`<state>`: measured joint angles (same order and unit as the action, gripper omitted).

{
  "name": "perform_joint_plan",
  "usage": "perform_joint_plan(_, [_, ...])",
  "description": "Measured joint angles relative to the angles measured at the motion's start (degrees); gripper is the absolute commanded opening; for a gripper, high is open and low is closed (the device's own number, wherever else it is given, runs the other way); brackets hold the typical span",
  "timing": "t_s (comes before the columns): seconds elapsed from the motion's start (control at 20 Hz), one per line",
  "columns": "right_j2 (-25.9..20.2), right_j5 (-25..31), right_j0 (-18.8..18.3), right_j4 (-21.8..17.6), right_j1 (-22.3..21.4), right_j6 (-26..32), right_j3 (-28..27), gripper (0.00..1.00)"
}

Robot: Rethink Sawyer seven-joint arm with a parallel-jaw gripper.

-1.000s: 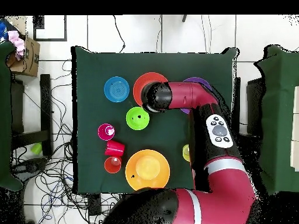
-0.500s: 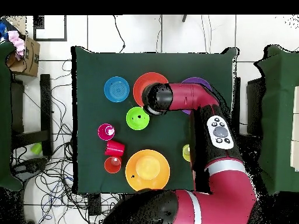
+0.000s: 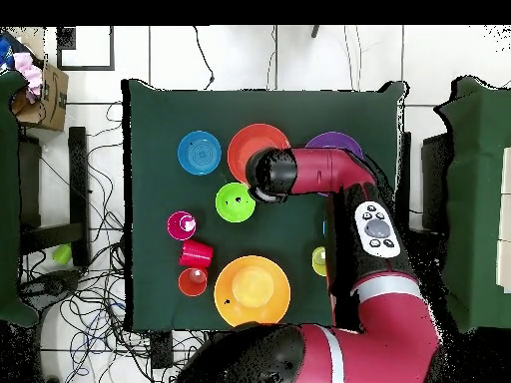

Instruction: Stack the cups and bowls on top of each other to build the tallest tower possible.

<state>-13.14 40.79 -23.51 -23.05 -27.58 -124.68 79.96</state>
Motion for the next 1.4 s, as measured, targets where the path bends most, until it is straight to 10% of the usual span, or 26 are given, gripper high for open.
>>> perform_joint_plan(1.4, [2.5,-4.4,0.2,-2.5,2.8,0.0,2.1,1.00])
